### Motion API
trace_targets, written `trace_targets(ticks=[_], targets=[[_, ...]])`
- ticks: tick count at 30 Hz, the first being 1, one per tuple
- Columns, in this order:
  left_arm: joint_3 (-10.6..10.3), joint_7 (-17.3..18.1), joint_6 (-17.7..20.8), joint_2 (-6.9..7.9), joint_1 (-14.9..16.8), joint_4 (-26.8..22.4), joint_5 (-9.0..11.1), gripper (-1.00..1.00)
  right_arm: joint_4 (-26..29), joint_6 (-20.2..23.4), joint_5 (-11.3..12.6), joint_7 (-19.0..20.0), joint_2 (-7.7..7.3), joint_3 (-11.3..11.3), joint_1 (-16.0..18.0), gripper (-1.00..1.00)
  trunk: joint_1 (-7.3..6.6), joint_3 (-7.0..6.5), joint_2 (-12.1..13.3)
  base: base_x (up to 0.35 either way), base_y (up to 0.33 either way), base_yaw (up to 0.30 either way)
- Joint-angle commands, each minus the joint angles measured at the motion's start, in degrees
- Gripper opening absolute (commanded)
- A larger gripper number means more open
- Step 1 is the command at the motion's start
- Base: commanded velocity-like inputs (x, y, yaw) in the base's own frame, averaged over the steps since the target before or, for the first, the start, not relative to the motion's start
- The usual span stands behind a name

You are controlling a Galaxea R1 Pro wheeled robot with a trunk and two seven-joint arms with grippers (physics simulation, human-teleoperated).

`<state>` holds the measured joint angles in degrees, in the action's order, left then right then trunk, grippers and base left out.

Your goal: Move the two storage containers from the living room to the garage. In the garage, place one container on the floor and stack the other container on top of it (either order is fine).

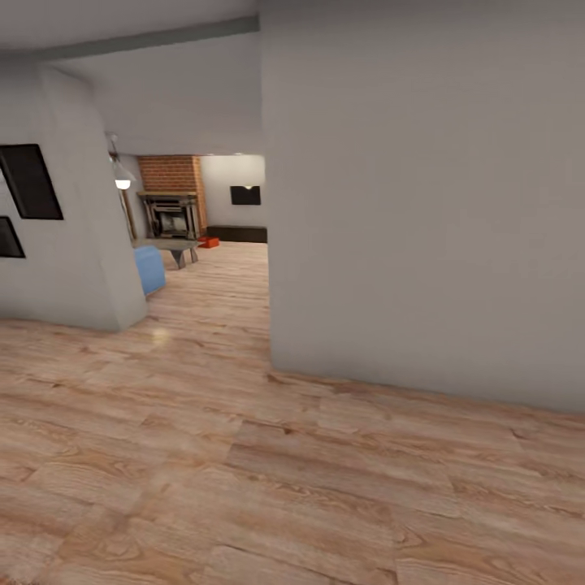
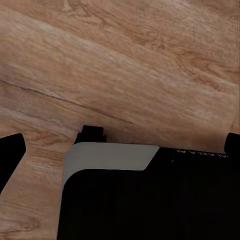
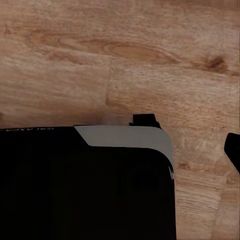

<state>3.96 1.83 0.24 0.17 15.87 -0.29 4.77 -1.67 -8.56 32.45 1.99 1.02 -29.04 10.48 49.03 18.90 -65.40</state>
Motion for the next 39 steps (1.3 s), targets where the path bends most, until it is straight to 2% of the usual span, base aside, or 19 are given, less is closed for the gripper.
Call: trace_targets(ticks=[1,9,39], targets=[[0.35,0.19,0.03,0.0,0.04,0.02,0.5,1.0,-0.18,-0.31,0.6,0.21,0.02,-0.43,0.07,1.0,0.03,0.06,-0.03,0.327,0.0,0.27],[0.35,0.19,0.02,0.0,0.04,0.02,0.48,1.0,-0.18,-0.28,0.6,0.21,-0.05,-0.41,0.07,1.0,0.03,0.06,-0.03,0.327,0.0,0.129],[0.31,0.19,0.0,-0.08,0.04,0.03,0.42,1.0,-0.18,-0.29,0.6,0.21,-0.01,-0.42,0.07,1.0,0.03,0.06,-0.03,0.327,0.0,0.002]])
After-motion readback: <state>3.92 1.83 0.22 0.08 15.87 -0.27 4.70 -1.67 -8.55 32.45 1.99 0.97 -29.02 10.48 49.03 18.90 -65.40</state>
